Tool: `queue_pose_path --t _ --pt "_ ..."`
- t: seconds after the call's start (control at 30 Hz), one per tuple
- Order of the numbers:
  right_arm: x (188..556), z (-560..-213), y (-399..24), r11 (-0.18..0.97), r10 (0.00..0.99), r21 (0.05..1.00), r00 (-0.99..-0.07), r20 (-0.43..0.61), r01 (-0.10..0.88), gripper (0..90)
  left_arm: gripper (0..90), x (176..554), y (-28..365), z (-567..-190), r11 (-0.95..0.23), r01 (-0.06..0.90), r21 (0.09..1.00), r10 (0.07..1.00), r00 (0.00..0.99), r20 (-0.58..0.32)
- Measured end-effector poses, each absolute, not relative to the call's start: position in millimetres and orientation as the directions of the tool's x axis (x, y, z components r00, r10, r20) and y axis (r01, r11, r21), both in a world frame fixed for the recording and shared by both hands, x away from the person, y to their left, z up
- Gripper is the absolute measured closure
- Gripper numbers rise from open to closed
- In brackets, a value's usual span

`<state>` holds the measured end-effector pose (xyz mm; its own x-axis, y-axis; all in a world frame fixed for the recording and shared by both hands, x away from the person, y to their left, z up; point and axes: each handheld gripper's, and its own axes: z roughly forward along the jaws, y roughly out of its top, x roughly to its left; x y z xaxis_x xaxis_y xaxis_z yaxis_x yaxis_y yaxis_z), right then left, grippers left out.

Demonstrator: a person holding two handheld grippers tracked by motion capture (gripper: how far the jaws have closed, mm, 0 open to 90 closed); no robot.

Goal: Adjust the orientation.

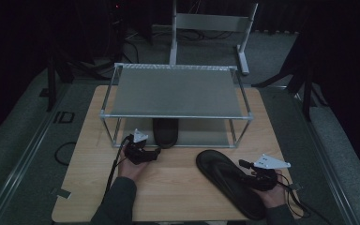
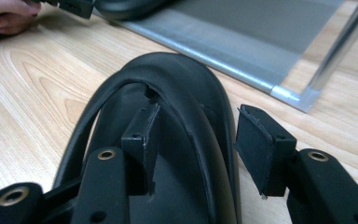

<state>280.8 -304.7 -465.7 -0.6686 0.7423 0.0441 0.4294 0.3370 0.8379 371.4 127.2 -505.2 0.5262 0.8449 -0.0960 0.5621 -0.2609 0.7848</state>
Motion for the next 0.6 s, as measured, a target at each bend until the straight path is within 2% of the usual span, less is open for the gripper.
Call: queue_pose_path --t 0.17,0.43,0.6 --pt "290.1 -469.0 -298.5 0.373 0.731 0.818 -0.682 0.032 0.438 49.2 23.4 371.4 127.2 -505.2 -0.261 0.562 0.785 0.845 0.526 -0.096" --pt "308.1 -471.5 -280.0 0.463 0.696 0.774 -0.718 -0.016 0.431 54.7 23.4 371.4 127.2 -505.2 -0.260 0.562 0.785 0.845 0.526 -0.097" --pt "309.6 -470.6 -277.9 0.479 0.684 0.768 -0.729 -0.023 0.425 63.8 23.4 371.3 127.2 -505.2 -0.260 0.563 0.785 0.845 0.525 -0.097"
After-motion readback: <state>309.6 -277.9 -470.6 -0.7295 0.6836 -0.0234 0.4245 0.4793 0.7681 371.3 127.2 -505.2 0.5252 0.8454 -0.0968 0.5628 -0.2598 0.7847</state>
